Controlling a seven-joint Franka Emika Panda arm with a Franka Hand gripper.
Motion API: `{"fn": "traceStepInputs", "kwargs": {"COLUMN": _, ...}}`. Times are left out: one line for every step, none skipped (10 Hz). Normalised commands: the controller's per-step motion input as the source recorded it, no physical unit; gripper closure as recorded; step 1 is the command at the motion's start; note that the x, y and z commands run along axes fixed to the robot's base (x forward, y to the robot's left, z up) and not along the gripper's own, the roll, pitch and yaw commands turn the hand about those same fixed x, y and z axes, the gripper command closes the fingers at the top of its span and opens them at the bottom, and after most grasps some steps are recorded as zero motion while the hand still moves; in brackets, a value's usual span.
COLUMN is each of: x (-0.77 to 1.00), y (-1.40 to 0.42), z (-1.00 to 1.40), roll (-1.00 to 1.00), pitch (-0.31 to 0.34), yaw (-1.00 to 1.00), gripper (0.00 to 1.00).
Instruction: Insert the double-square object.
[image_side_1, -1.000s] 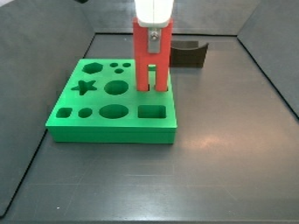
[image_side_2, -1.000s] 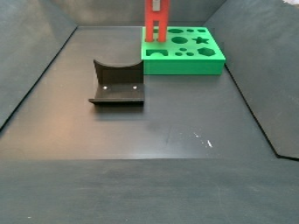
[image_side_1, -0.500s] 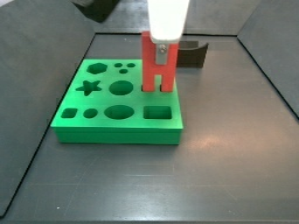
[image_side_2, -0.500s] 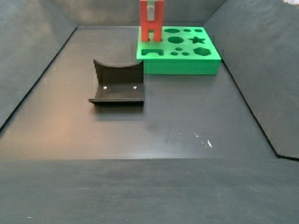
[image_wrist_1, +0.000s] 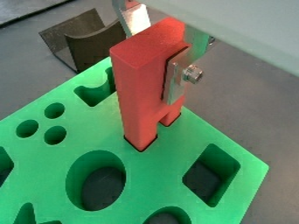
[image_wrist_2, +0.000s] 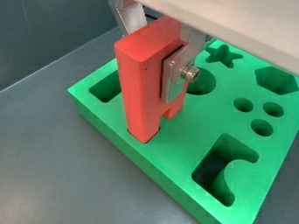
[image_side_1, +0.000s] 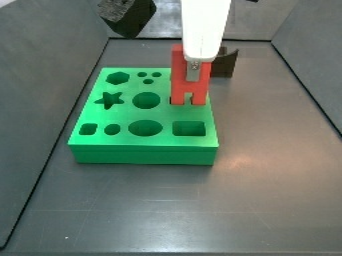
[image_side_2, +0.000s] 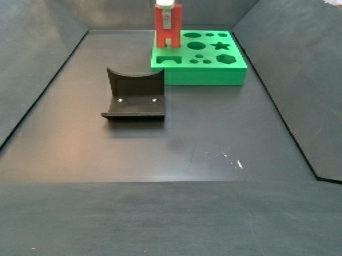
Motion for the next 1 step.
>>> {"fn": "traceStepInputs", "kwargs": {"x": 0.0, "y": 0.0, "z": 0.0, "roll": 0.0, "pitch": 0.0, "yaw": 0.0, "gripper": 1.0}}
